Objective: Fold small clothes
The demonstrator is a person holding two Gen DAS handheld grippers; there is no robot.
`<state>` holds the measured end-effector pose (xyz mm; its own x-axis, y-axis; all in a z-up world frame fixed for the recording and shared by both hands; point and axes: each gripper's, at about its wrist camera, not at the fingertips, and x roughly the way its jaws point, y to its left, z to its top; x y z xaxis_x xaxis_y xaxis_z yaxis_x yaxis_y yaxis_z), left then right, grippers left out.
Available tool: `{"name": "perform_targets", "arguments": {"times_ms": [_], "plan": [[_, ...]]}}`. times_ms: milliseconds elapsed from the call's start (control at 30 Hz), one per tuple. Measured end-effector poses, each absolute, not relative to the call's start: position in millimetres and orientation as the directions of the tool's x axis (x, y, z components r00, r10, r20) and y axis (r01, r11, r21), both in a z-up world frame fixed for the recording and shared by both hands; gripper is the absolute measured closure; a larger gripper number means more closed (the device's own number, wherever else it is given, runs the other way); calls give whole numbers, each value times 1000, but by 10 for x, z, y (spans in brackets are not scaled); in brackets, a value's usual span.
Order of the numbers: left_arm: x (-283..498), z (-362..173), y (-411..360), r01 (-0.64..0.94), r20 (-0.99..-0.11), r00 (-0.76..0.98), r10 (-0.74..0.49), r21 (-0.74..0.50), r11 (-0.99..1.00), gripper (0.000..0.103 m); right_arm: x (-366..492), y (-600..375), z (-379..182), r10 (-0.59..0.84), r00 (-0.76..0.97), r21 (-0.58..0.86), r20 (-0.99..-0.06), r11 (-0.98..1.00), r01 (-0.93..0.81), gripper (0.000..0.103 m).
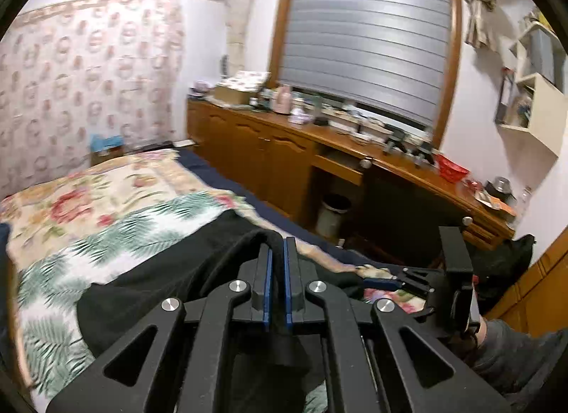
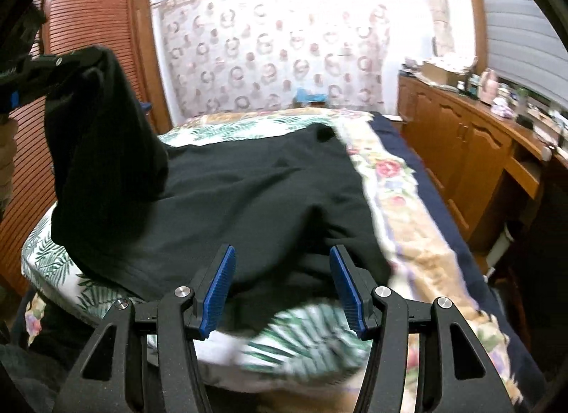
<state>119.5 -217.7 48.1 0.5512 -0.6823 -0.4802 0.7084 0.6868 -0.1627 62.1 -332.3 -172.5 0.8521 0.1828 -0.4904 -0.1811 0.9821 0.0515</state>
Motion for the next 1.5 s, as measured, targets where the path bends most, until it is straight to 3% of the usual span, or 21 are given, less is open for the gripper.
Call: {"name": "perform_targets", "arguments": {"times_ms": [233,467,533,600,833,867,900,933,1500], "plan": [[1314,490,-2785,758,-529,496,-689,-124,641,97,471,-3391,-1753,165,861,78,-481,986,-145,46],[1355,346,-2891,741,-573,500,-649,-106,664,95,439,-3373,-1777,162,858,90,-488,987,-135,46],[1339,355,-2860,739,-566,506,-651,-104,665,74,430,-3375,-1769,160,857,91,-490,987,-132,46],[1303,396,-2762,727,-541,539,-646,-89,681,62,416,-3401,-1729,160,857,92,-490,987,-131,46],[1310,412,-2326,675,-527,601,-601,-68,735,53,414,-3380,-1585,163,860,84,-483,987,-139,46],[1313,385,-2225,659,-530,613,-585,-65,749,46,422,-3389,-1570,164,861,83,-481,986,-142,46],[1318,359,-2160,649,-530,622,-576,-63,758,25,422,-3370,-1543,166,862,82,-479,986,-144,46],[1312,323,-2062,634,-525,638,-564,-59,771,20,424,-3349,-1516,169,862,81,-477,986,-148,46],[1477,-253,-1188,468,-596,690,-410,-65,882,20,868,-2875,-1269,250,838,-9,-486,957,-291,46]]}}
